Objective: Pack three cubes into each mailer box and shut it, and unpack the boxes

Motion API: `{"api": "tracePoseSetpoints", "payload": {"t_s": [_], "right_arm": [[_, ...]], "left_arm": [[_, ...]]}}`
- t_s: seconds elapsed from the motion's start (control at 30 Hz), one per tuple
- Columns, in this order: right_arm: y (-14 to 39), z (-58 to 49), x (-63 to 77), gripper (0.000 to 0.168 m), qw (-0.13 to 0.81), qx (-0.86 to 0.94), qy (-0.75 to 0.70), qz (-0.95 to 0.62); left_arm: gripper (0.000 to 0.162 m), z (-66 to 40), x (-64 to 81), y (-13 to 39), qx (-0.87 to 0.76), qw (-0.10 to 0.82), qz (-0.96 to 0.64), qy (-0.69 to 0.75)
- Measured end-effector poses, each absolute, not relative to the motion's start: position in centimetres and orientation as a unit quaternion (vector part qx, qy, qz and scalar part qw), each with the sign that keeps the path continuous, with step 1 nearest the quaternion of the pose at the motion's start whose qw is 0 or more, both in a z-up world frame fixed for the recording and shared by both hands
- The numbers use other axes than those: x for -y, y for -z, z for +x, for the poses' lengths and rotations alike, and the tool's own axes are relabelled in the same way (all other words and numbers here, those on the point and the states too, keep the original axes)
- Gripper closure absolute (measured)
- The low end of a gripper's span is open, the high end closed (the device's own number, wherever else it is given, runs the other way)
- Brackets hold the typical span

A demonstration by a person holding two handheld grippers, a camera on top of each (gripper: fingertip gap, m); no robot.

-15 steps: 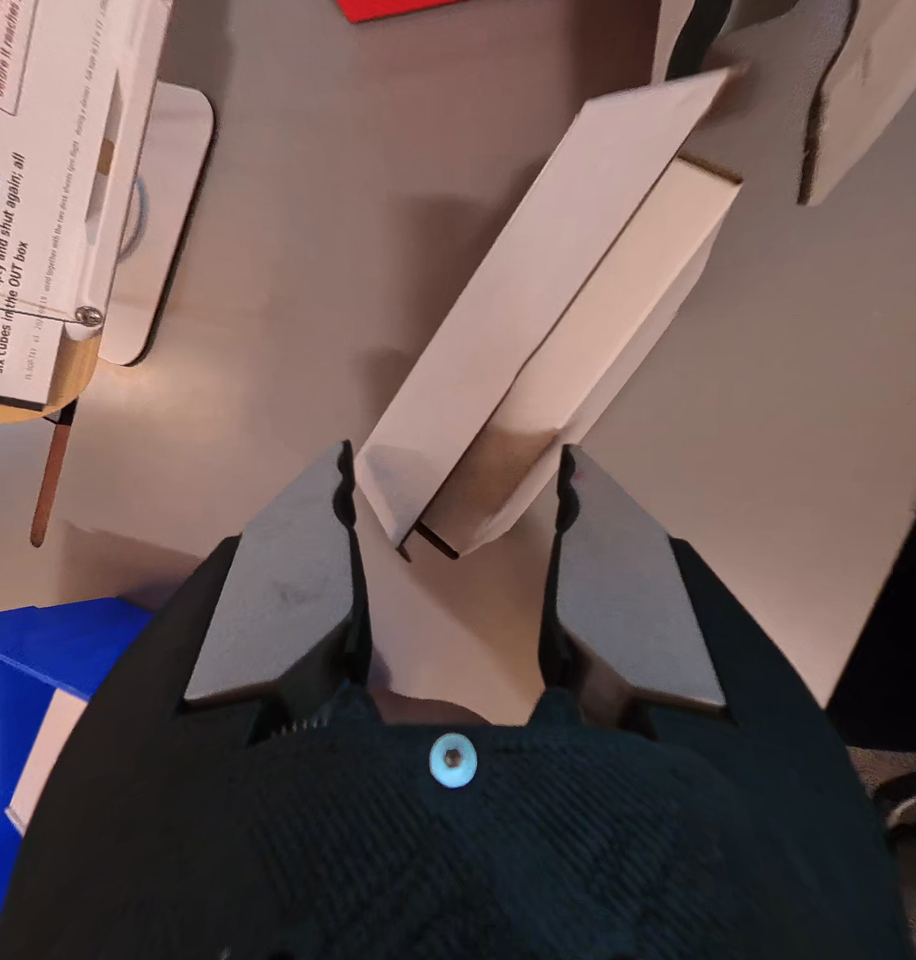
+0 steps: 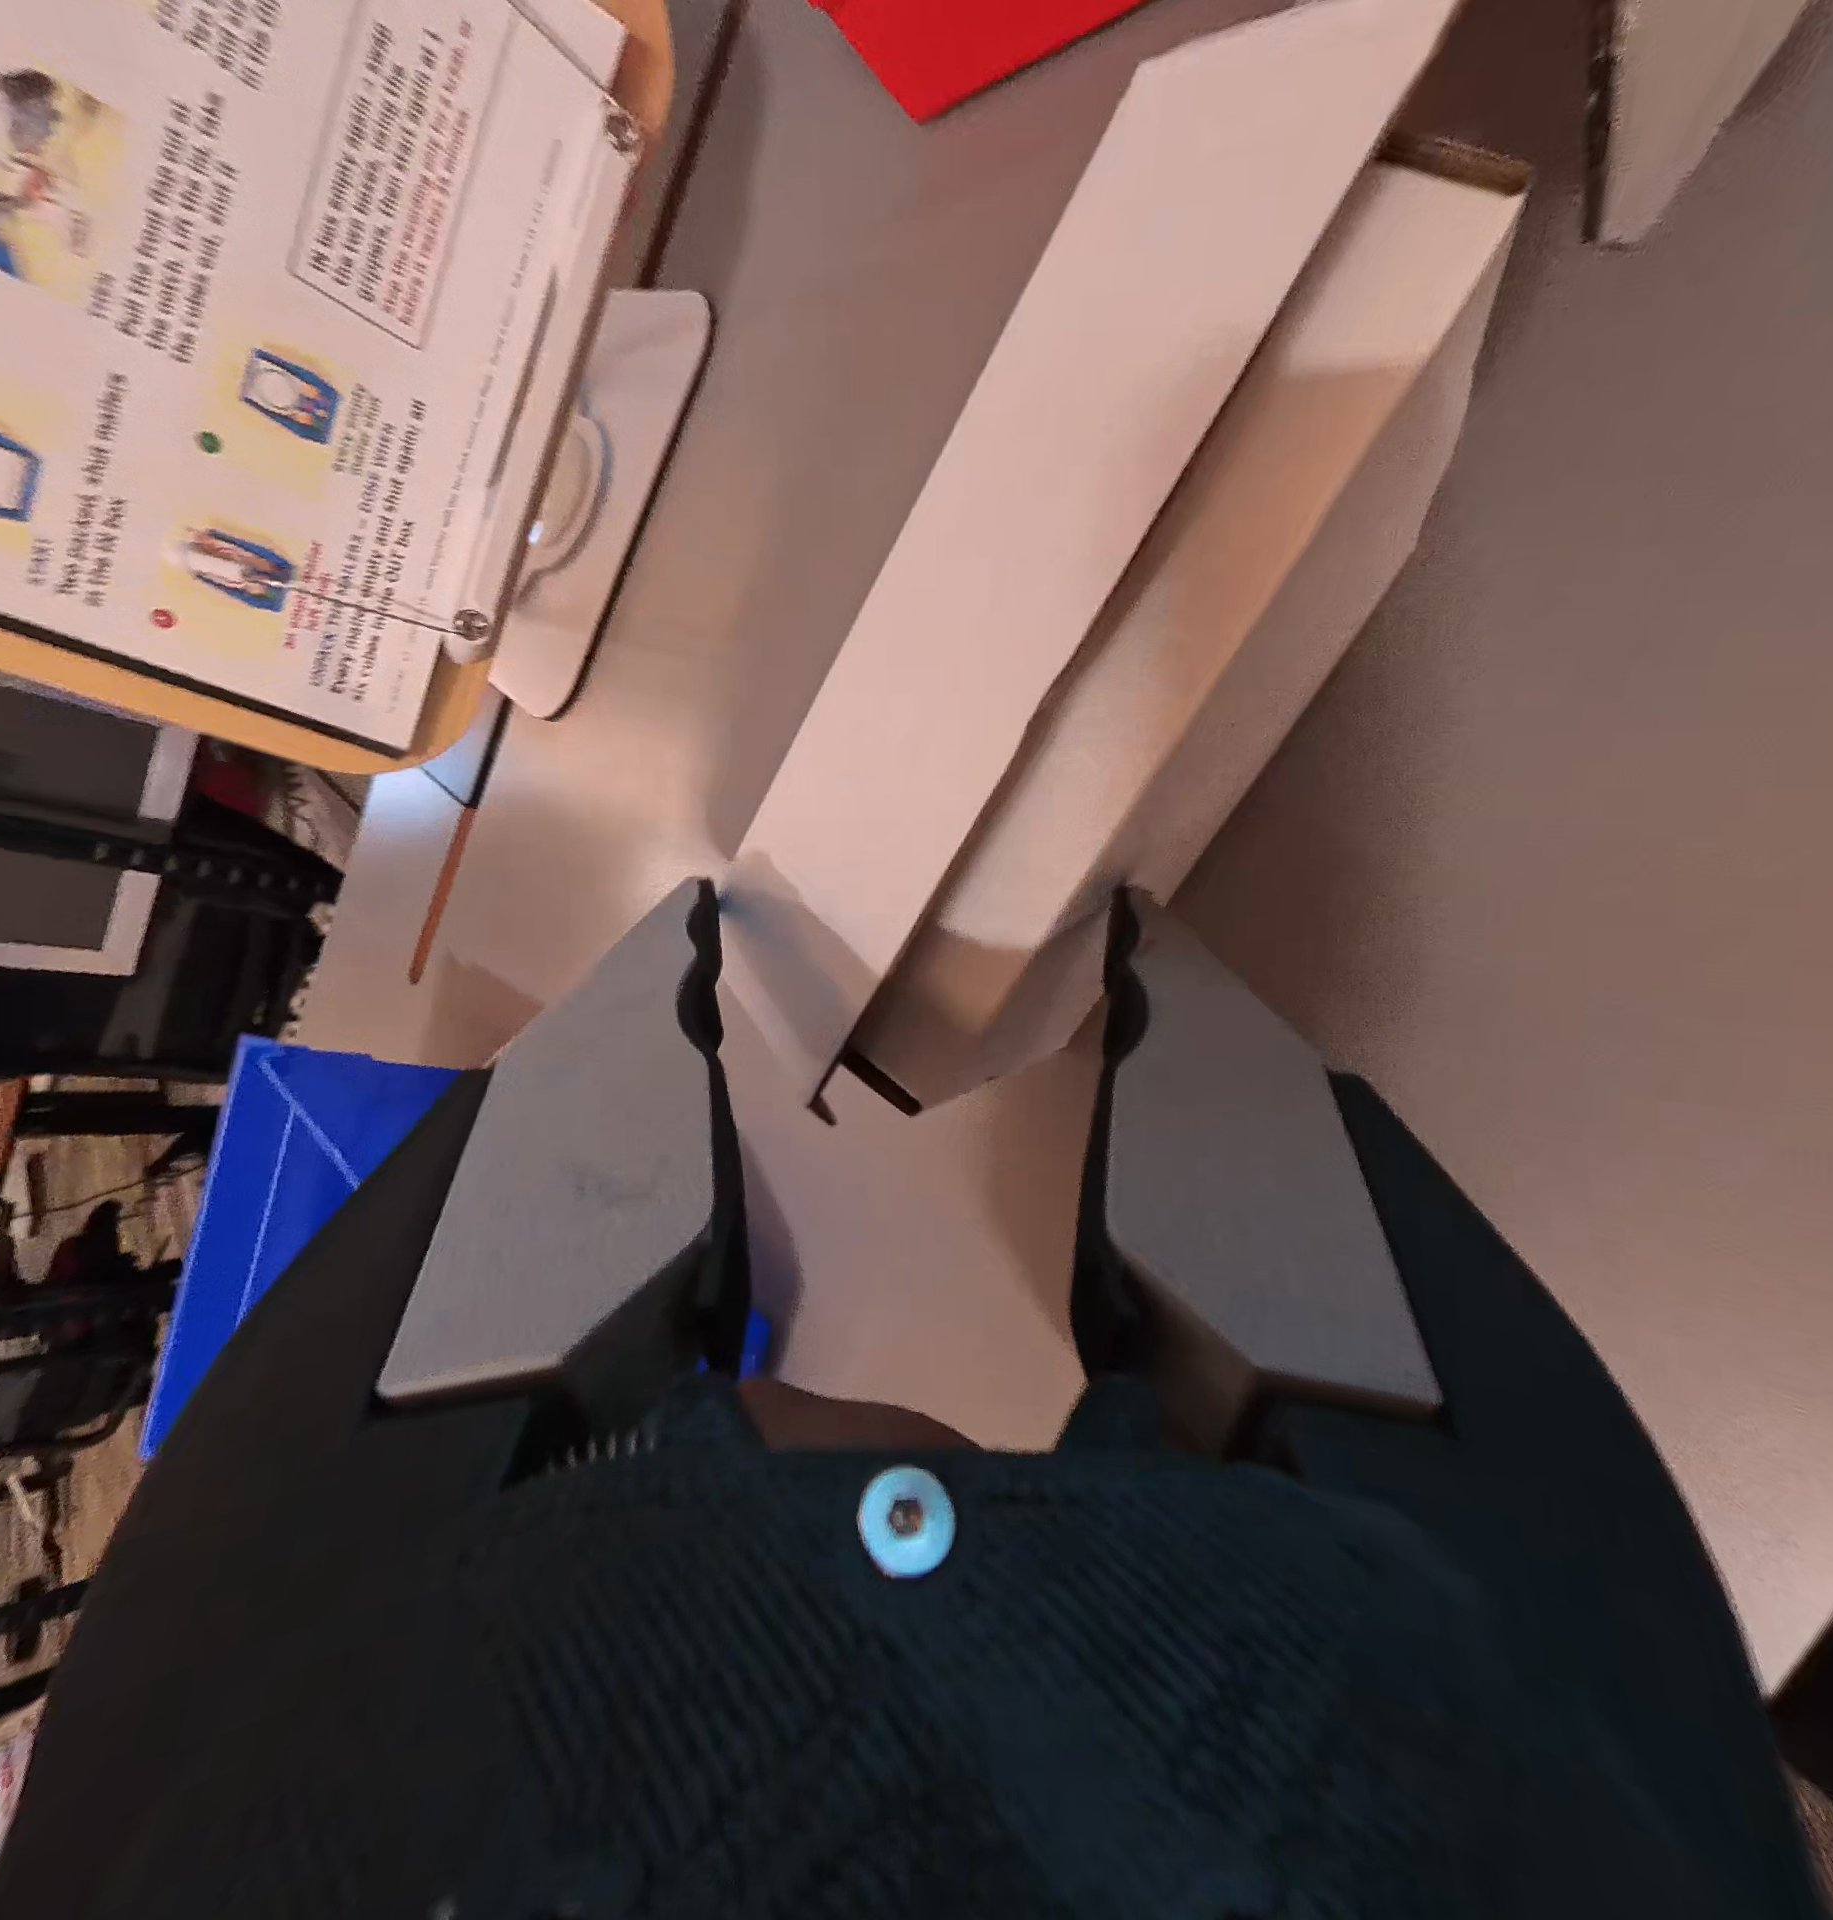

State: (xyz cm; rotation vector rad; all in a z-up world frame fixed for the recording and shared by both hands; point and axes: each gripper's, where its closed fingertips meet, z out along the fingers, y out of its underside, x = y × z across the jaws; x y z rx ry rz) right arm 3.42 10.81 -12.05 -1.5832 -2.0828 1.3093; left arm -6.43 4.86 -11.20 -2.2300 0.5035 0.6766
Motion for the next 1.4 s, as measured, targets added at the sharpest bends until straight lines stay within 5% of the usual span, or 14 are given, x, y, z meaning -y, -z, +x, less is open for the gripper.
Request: {"api": "tracePoseSetpoints", "payload": {"t_s": [0.47,1.4], "right_arm": [[14.0,4.9,-10.6,0.11,0.189,0.734,-0.415,-0.503],[18.4,5.9,-11.5,0.118,0.176,0.769,-0.35,-0.505]], "left_arm": [[0.095,-3.1,-1.8,11.2,-0.14,0.441,-0.825,-0.326],[0.11,-2.1,-2.3,14.7,-0.142,0.448,-0.819,-0.329]]}}
